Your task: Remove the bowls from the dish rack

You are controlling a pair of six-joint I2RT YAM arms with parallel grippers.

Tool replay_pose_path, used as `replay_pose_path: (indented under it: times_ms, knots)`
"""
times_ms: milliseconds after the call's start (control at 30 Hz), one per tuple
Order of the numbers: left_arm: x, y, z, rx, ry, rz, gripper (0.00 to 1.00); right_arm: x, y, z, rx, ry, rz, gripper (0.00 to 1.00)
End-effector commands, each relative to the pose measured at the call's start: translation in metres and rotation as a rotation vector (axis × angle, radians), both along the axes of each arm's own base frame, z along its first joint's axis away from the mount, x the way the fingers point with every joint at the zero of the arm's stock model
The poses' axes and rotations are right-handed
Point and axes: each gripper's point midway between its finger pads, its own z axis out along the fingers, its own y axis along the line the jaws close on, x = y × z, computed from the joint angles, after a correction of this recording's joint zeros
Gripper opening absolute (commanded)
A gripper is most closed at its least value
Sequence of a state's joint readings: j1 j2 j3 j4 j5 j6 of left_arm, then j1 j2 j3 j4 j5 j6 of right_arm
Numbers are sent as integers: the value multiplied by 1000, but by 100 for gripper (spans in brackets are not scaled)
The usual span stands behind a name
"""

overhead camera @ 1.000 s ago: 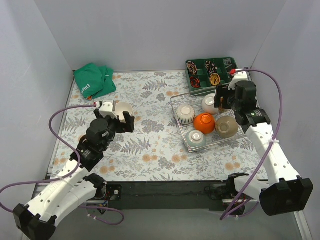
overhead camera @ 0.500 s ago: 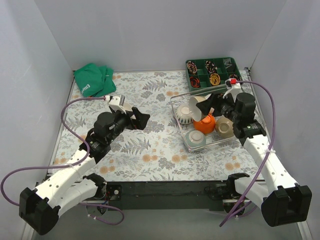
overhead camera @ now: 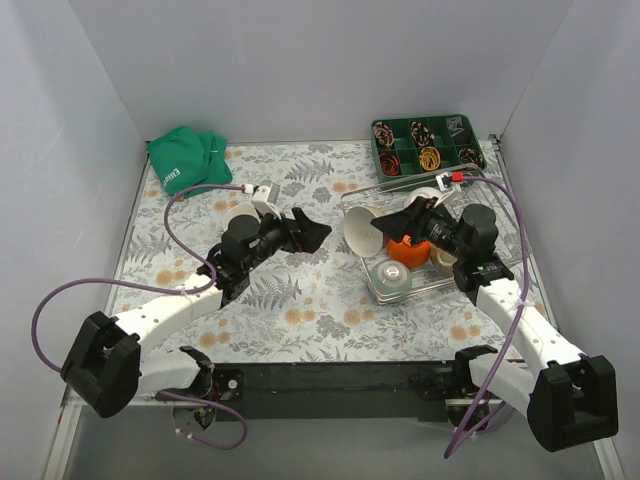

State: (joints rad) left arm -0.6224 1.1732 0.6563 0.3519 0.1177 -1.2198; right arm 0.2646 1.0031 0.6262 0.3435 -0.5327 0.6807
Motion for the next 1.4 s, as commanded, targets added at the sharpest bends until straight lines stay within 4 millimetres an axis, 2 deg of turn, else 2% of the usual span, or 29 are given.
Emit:
replay_pose_path:
  times_ms: [0, 200, 300, 333, 433, 467, 533, 600, 667, 700, 733, 767, 867, 900, 933, 967, 1000, 1033, 1067, 1167, 1233, 1267, 1333, 1367]
  knots:
    - [1, -22, 27, -71, -91, -37, 97, -13, 19, 49, 157, -133, 95, 1]
    - [3, -42, 12, -50, -72, -49, 89, -17, 28, 41, 200, -87, 109, 1]
    - [3, -48, -1, -37, -43, -49, 79, -18, 29, 37, 215, -67, 111, 1]
    - [2, -51, -6, -31, -34, -52, 72, -18, 29, 37, 220, -69, 109, 1]
    - [3, -54, -13, -22, -15, -44, 61, -20, 29, 35, 229, -62, 111, 1]
    - [3, -55, -14, -22, -6, -42, 49, -20, 29, 34, 228, -61, 111, 1]
    - [2, -57, -17, -28, 11, -38, 38, -20, 29, 31, 228, -57, 111, 1]
    - [2, -59, -15, -37, 12, -39, 24, -20, 29, 28, 228, -51, 107, 1]
    - [0, -61, -15, -37, 16, -42, 14, -21, 29, 25, 229, -43, 107, 2]
    - [0, -62, -13, -37, 18, -42, 3, -21, 29, 24, 229, -41, 105, 5]
    - [-1, -63, -12, -36, 19, -45, 0, -21, 29, 21, 226, -36, 103, 7]
    - [-1, -63, -12, -37, 24, -44, 0, -22, 28, 21, 225, -41, 101, 11]
    - [3, -56, -11, -30, 32, 4, 0, -24, 27, 18, 215, -49, 97, 34]
    - [3, -54, -15, -13, 50, 12, 0, -24, 26, 16, 211, -51, 92, 48]
    - [5, -53, -9, -10, 48, 26, 0, -24, 25, 16, 206, -56, 88, 54]
    - [7, -49, -9, 11, 44, 45, 0, -24, 24, 15, 196, -68, 83, 60]
    - [7, -46, -15, 44, 62, 55, 0, -23, 23, 12, 181, -62, 72, 70]
    - [8, -44, -7, 43, 53, 66, 0, -23, 22, 11, 169, -65, 69, 74]
    - [9, -38, -11, 72, 67, 90, 0, -22, 21, 14, 158, -76, 64, 80]
    - [14, -26, -2, 117, 48, 141, 0, -20, 16, 8, 90, -90, 35, 87]
    - [16, -14, -6, 178, 56, 170, 0, -17, 10, 6, 28, -109, 1, 92]
    - [17, -10, 0, 184, 48, 183, 0, -16, 8, 4, 7, -110, -12, 93]
    - [22, 7, -3, 240, 58, 227, 0, -12, 1, 9, -47, -159, -47, 94]
    - [20, 18, -8, 285, 80, 244, 0, -13, -3, 2, -77, -137, -59, 94]
